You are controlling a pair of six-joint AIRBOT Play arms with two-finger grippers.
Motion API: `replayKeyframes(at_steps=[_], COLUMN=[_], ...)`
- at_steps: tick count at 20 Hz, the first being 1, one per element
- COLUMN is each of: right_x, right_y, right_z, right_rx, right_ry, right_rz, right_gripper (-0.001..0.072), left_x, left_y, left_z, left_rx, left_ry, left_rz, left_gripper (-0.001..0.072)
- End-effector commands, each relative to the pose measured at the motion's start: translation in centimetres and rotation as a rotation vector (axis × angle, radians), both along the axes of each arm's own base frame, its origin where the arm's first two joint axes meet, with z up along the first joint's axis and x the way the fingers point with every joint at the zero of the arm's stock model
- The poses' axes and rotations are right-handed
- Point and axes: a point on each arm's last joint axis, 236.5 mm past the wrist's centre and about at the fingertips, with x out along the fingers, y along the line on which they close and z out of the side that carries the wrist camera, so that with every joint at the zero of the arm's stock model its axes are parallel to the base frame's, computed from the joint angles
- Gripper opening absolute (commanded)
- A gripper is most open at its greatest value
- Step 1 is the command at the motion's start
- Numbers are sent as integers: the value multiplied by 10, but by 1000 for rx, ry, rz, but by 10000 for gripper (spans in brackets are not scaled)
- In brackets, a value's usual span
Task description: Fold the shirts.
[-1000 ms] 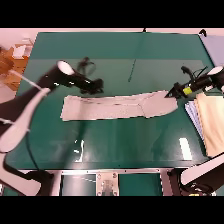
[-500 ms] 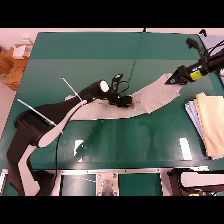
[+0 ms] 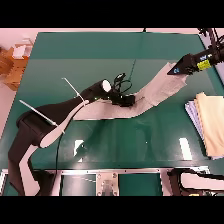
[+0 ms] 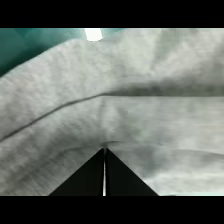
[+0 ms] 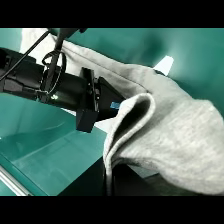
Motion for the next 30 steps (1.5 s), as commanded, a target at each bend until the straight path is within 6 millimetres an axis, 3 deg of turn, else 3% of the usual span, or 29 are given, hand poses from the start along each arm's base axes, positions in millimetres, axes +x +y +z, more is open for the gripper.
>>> replayKeyframes(at_steps=[1,3,4,6,9,11,15,16,17,18,19,20,22,23,26,28,29,30], right_x=[-5,-9,-11,-12,-13,-17,-27,-31,-31,-33,-33,-25,4,22,67,70,63,52], right_y=[21,48,67,110,190,254,384,415,436,448,449,437,388,355,224,149,124,106], right_z=[3,5,6,7,-4,-30,-113,-135,-156,-172,-177,-174,-152,-139,-120,-129,-142,-160], right_rx=[6,22,28,45,83,108,181,210,217,213,205,184,139,116,9,-16,-23,-20], right_ry=[12,13,7,-22,-76,-81,-84,-94,-116,-122,-115,-115,-104,-99,-11,93,148,215], right_rz=[24,64,92,139,227,277,275,252,232,229,237,246,238,213,46,-65,-108,-148], right_gripper=[10,11,11,11,11,12,13,87,274,406,405,404,350,352,353,353,355,424], left_x=[5,17,24,36,52,51,53,53,53,53,52,52,55,55,54,52,51,51], left_y=[18,60,91,161,267,326,410,425,438,448,457,462,466,466,466,465,465,465], left_z=[45,88,111,148,185,202,211,209,206,203,201,200,200,200,200,199,199,199], left_rx=[-39,-42,-25,33,151,213,346,374,401,434,465,487,500,501,501,503,503,503], left_ry=[27,40,40,38,-8,-9,-26,-17,-12,-11,-10,-11,-23,-24,-21,-12,-9,-8], left_rz=[-55,-101,-114,-79,72,188,381,415,438,456,469,477,488,485,483,479,477,477], left_gripper=[21,21,21,21,21,21,21,21,20,21,21,21,21,21,20,21,21,21])
